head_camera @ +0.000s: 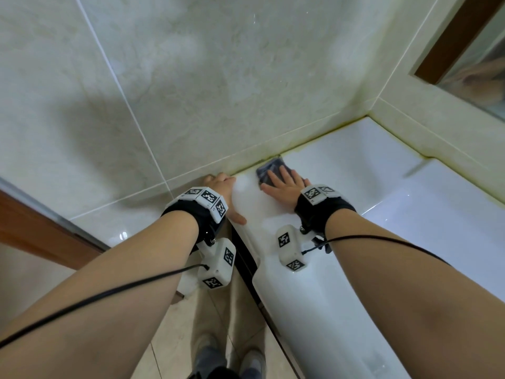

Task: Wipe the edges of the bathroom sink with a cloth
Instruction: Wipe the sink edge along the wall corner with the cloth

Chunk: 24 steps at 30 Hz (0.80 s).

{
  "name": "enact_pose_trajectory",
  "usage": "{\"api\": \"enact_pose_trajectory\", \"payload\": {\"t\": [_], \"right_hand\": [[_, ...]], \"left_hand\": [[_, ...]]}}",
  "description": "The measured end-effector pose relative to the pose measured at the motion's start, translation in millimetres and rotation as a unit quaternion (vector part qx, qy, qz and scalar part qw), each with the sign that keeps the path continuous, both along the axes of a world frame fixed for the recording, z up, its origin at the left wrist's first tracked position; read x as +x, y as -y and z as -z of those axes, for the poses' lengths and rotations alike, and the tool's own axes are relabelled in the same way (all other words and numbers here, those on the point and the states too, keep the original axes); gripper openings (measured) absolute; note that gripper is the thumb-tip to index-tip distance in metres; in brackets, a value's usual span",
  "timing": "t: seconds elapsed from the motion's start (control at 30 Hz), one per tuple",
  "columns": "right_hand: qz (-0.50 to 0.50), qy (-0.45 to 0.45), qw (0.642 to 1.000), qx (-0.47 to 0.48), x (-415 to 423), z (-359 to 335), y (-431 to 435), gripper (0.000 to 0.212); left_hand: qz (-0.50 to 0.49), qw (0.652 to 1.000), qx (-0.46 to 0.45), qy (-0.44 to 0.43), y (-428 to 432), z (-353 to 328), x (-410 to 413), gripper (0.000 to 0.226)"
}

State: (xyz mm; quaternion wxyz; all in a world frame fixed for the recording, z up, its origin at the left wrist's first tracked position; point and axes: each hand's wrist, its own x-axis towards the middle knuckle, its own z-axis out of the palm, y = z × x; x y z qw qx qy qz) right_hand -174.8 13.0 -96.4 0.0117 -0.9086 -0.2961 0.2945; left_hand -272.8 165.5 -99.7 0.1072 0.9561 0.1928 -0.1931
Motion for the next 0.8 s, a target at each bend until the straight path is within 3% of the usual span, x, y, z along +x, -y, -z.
{"api": "enact_pose_trajectory", "payload": {"t": [0.2,0.37,0.53,0.8], "right_hand": [[0.057,0.01,0.998,-0.007,-1,0,2,0.069],[-0.024,0.027,0.999,-0.014,-41,12,-42,0.069],[-0.068,0.013,0.997,-0.044,-40,2,-41,0.059],[0.087,-0.011,0.996,-0.033,-23,-9,1,0.061]], "left_hand": [[0.019,1.0,0.006,0.014,-1,0,-1,0.116],[0.01,0.999,-0.026,0.025,-3,3,2,0.134],[0.004,0.998,-0.051,0.022,-6,2,-1,0.136],[0.067,0.997,-0.017,0.026,-7,-2,-7,0.121]]}}
